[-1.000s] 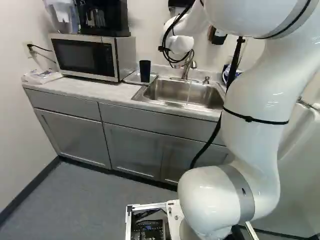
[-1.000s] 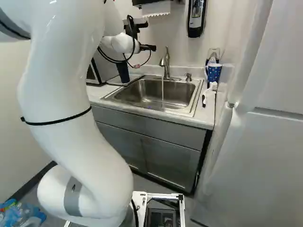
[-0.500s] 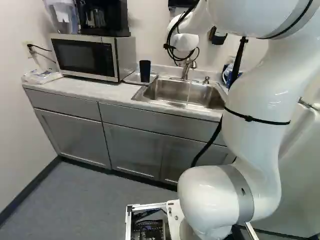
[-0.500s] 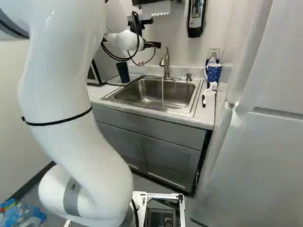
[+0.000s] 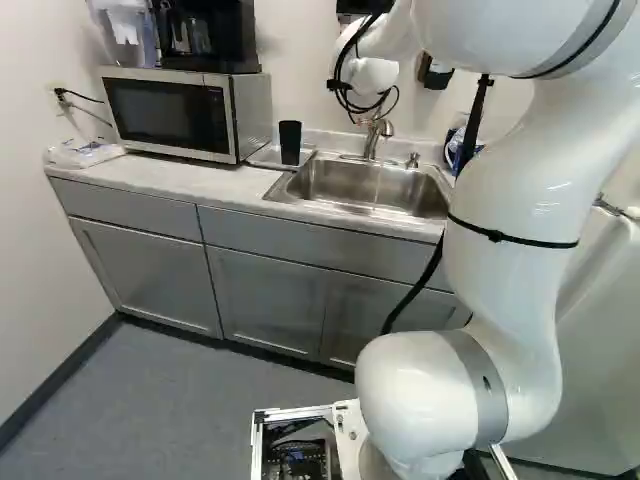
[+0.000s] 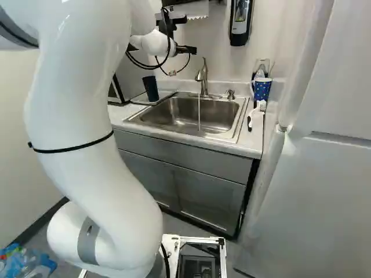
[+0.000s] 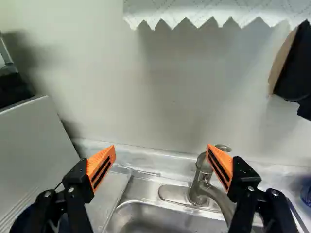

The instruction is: Rinse the cup and place it in the tray

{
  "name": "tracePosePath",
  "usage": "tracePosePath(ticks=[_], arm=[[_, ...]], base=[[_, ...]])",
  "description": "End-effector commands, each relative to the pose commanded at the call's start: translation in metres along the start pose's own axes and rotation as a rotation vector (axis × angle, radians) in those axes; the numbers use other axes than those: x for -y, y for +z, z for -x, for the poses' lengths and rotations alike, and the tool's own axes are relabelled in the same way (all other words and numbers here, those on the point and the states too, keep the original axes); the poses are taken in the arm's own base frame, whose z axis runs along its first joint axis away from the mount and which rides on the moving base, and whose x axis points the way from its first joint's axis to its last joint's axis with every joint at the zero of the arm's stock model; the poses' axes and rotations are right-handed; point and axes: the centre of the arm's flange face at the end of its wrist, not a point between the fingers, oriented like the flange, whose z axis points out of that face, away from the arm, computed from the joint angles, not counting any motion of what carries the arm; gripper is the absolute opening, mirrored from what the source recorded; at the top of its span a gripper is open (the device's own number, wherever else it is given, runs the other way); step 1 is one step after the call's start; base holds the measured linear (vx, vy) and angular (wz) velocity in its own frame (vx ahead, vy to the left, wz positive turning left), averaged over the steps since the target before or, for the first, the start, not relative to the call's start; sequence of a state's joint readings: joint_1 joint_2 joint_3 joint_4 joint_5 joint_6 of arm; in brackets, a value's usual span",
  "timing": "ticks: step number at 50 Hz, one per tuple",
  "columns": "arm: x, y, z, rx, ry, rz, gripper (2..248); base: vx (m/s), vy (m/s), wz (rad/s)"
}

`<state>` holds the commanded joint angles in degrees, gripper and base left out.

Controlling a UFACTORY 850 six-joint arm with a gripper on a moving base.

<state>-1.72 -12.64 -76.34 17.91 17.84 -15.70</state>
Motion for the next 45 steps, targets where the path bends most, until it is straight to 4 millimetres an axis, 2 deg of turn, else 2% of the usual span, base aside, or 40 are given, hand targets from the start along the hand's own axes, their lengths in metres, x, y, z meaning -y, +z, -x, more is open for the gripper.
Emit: tracePosePath(ticks=[18, 39, 45], arm=[[-0.007, 0.009, -0.014, 0.043, 0.006, -0.008, 247], [-0.025, 0.02, -0.034, 0.039, 0.015, 0.01, 247], [-0.031, 0.024, -0.035, 0.037, 0.017, 0.019, 247]], base=[[0.0, 0.0, 0.0], [0.0, 0.0, 0.0], [0.0, 0.0, 0.0]])
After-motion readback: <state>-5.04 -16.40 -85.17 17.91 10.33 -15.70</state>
